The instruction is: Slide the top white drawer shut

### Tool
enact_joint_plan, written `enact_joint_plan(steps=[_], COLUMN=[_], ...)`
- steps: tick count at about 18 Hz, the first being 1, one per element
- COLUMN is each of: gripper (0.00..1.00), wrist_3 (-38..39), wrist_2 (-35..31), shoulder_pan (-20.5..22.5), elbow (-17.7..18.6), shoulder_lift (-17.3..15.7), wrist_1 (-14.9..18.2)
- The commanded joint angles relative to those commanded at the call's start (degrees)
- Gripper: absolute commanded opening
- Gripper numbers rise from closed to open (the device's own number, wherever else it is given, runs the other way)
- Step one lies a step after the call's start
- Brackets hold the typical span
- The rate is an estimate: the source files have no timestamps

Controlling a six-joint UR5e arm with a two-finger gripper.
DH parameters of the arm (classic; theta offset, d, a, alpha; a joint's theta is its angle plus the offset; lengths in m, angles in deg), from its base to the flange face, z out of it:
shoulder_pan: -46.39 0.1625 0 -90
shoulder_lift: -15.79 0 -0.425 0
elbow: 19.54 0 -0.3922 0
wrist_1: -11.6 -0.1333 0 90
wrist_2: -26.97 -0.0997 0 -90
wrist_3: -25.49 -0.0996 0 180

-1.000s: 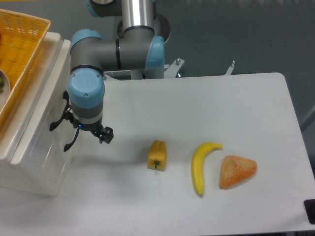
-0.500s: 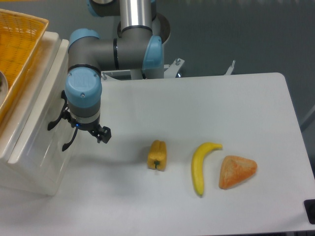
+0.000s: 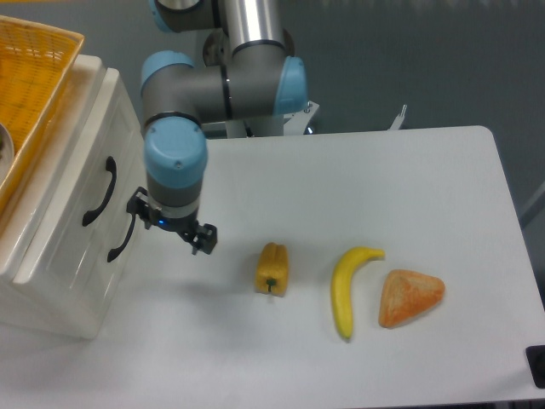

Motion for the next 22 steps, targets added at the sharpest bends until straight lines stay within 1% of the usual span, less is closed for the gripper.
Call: enact_joint_plan(steps=[3,5,9,11,15,17,19,22], gripper=[1.0,1.0,1.0,1.0,1.0,1.0,1.0,1.0], wrist_3=[-5.2,-8.1,-8.6,-10.5,-19.4,-24.8,-29.3,-33.0], wrist_2=[-1.5,-3.1,-6.4,-8.7,-9.4,-9.5,-9.4,-9.5], shoulder_pan=[4.0,5.8,9.0,10.8,17.1,18.5,21.1,23.5], elbow=[-0.1,-0.1,-0.2,-0.3,-0.4,-0.4,-0.4,-0.4], shoulder_lift=[-0.3,-0.4,-0.5,-0.4,-0.5,-1.1,-2.0,-2.3], wrist_1=[0.0,0.1,0.1,0.3,0.4,0.3,0.4,0.4])
